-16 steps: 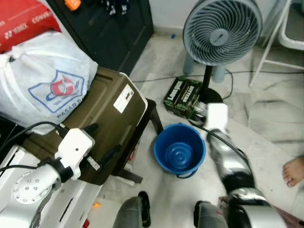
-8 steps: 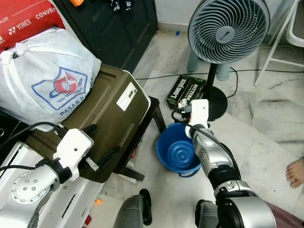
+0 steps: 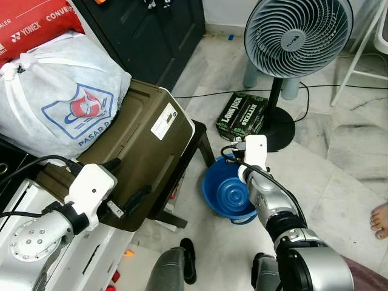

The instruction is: Clean up the room

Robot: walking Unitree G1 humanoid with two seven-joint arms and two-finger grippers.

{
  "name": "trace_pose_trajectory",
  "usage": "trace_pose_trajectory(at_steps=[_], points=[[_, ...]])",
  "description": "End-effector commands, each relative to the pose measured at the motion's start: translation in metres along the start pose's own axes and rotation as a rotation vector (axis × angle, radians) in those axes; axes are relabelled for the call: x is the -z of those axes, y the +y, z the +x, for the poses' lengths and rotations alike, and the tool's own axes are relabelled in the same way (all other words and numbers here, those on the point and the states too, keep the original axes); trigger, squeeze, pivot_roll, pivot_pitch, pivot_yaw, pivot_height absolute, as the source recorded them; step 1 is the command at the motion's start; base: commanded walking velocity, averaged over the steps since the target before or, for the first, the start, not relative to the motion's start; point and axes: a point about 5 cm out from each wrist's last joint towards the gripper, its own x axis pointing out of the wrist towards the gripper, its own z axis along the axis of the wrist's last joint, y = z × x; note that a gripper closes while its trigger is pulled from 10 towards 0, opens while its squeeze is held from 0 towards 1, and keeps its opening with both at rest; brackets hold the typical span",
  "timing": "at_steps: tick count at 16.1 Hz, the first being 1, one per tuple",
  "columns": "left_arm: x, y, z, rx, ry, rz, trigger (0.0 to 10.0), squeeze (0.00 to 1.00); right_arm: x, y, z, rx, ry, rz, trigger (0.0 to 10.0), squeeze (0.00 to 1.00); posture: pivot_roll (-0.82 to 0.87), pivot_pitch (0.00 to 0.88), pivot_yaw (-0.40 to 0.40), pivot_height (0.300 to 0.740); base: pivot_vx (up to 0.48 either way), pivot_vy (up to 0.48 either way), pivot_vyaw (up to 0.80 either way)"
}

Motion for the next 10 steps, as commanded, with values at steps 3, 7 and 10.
trace_pose_trajectory(at_steps=[3,7,10], points=[[0.0033,0.0041,-0.0053,-0.010,0.032,-0.002,10.0,0.00,-0.0027,0.0085,0.0016,-0.024,-0.020,0.017,10.0,1.00,0.24,0.302,0.253,0.740,0.000,0.000,0.00],[0.0031,0.0030,-0.0035,-0.010,0.028,-0.006,10.0,0.00,-0.0067,0.0075,0.0025,-0.031,-0.040,0.018,10.0,1.00,0.24,0.301,0.249,0.740,0.000,0.000,0.00],[0.0034,0.0026,-0.0020,-0.014,0.024,-0.010,10.0,0.00,-0.0080,0.0095,0.0027,-0.044,-0.052,0.012,10.0,1.00,0.24,0.299,0.246,0.740,0.000,0.000,0.00]])
